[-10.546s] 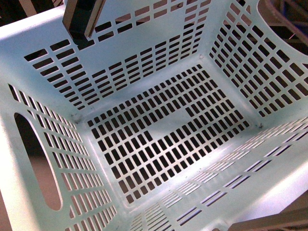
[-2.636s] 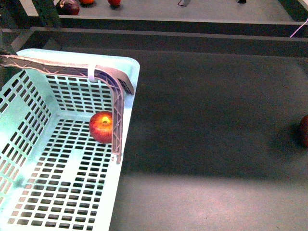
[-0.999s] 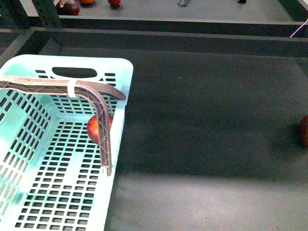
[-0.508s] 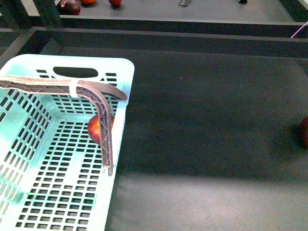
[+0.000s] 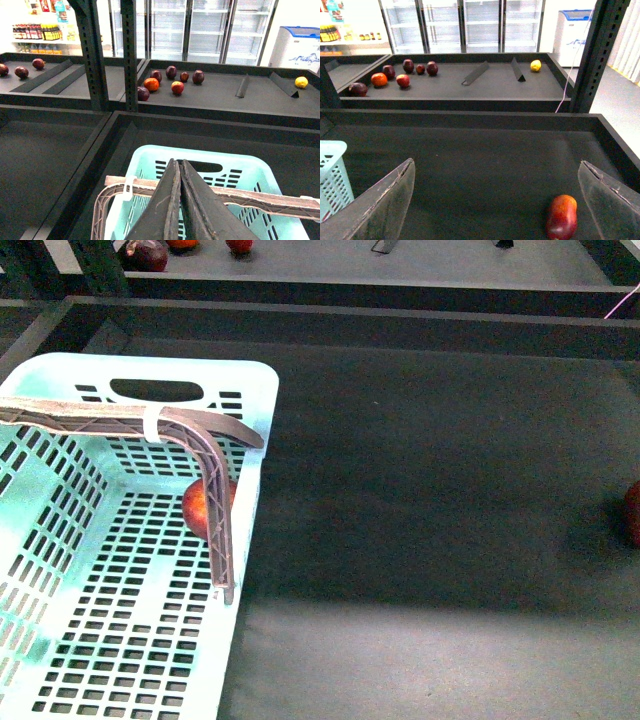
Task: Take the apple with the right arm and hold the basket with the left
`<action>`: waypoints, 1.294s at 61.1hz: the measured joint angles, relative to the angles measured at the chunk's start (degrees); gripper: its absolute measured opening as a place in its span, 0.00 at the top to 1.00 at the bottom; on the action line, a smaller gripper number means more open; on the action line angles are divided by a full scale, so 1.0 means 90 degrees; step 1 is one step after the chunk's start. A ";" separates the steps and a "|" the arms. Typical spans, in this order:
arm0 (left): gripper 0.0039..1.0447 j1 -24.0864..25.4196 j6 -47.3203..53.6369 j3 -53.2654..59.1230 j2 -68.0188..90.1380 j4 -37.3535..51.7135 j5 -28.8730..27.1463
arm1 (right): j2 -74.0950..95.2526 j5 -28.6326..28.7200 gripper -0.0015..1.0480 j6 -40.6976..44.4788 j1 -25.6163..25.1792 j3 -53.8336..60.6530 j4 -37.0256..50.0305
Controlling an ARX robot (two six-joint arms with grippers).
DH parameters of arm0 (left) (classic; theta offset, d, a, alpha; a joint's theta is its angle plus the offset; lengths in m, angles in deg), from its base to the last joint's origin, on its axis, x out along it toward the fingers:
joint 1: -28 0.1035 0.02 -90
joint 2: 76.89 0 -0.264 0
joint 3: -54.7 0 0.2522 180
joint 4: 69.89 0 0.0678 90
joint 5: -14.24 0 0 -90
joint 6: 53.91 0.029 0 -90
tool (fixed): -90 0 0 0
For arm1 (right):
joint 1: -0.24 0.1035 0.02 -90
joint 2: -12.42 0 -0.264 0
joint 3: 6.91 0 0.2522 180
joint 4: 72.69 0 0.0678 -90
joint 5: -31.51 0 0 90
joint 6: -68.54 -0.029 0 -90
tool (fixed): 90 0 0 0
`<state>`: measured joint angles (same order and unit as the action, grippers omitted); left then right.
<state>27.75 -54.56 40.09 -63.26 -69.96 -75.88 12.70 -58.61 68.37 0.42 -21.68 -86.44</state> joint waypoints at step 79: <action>0.69 0.0000 0.0002 -0.0002 -0.1474 -0.1513 0.0007 | 0.0000 0.0000 0.09 0.0000 0.0000 0.0000 -0.0002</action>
<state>27.75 -54.54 40.07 -76.53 -83.57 -75.81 12.70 -58.61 68.37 0.42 -21.68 -86.46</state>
